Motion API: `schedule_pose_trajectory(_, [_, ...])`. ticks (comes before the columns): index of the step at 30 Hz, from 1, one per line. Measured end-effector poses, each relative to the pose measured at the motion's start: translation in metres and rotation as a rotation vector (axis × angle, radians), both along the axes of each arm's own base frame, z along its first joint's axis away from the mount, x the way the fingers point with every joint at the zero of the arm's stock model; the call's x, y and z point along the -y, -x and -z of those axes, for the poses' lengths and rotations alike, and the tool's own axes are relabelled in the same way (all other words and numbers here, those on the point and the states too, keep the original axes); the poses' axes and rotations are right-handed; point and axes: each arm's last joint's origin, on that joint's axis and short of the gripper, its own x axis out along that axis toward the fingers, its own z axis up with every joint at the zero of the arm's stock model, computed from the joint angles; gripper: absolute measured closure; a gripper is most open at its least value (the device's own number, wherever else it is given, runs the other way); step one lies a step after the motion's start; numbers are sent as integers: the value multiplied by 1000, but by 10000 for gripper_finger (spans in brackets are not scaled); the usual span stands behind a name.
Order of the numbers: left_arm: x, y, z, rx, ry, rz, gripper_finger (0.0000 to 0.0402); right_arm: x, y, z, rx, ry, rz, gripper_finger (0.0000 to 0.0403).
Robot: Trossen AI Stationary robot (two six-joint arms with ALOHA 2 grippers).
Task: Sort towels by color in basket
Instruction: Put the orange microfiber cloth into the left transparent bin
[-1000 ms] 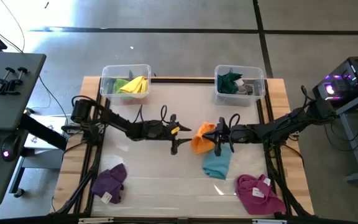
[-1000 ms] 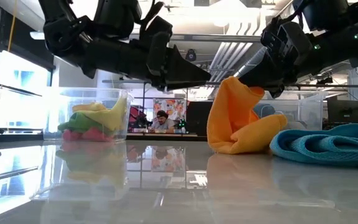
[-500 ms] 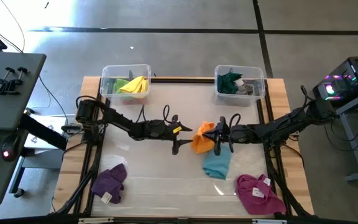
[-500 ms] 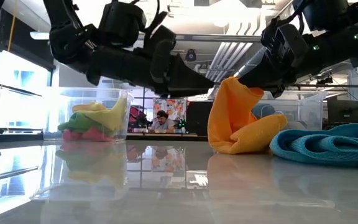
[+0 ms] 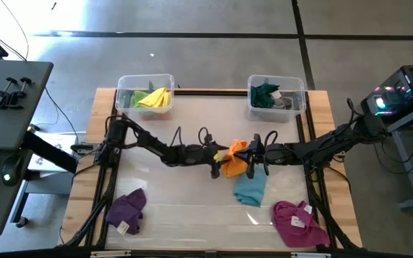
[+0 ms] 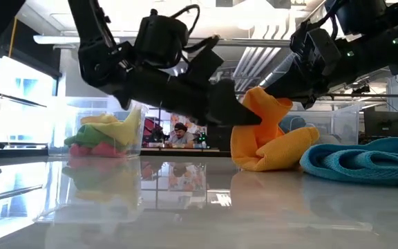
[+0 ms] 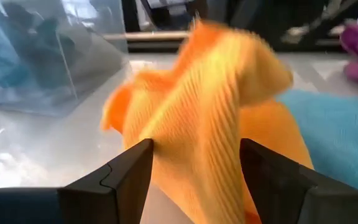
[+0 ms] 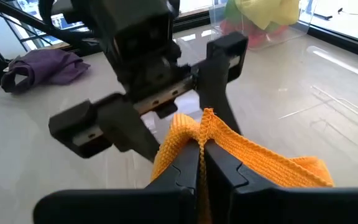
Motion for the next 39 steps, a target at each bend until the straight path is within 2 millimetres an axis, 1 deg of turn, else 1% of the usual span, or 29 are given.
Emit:
schedule_pose_trajectory(3, [-3,-2,6,-30,6,17,193,0,0,0,0,1,2,396])
schedule_pose_trajectory(5, [-5,-3,9,-38,10,24,220,1,0,0,0,6,30,396])
schedule_pose_trajectory(8, [-5,-3,11,-80,-17,31,281,2,1,1,0,-5,58,396])
schedule_pose_trajectory(11, [-2,1,9,-151,-60,10,361,2,1,0,4,-14,61,385])
schedule_pose_trajectory(12, [0,2,6,-174,-78,-1,381,2,1,0,6,-28,65,377])
schedule_pose_trajectory(13, [2,4,3,-194,-100,-20,390,1,0,0,9,-37,68,367])
schedule_pose_trajectory(17, [8,15,-15,-323,-257,-146,386,1,0,1,10,-55,52,322])
schedule_pose_trajectory(20, [11,27,-28,-435,-364,-225,398,1,0,1,7,-56,47,296])
schedule_pose_trajectory(24, [11,43,-44,-545,-445,-311,397,1,1,2,-12,-52,48,282])
schedule_pose_trajectory(27, [8,52,-53,-579,-456,-370,399,1,1,3,-17,-52,48,281])
schedule_pose_trajectory(29, [7,55,-59,-582,-432,-350,400,1,1,3,-18,-51,48,281])
schedule_pose_trajectory(31, [8,56,-64,-568,-391,-270,398,1,1,3,-21,-51,48,281])
schedule_pose_trajectory(33, [6,56,-66,-556,-340,-190,386,1,1,3,-22,-50,48,281])
schedule_pose_trajectory(35, [5,57,-68,-549,-305,-142,366,1,2,4,-28,-50,48,281])
schedule_pose_trajectory(39, [0,59,-70,-568,-281,-125,313,1,2,4,-35,-48,49,281])
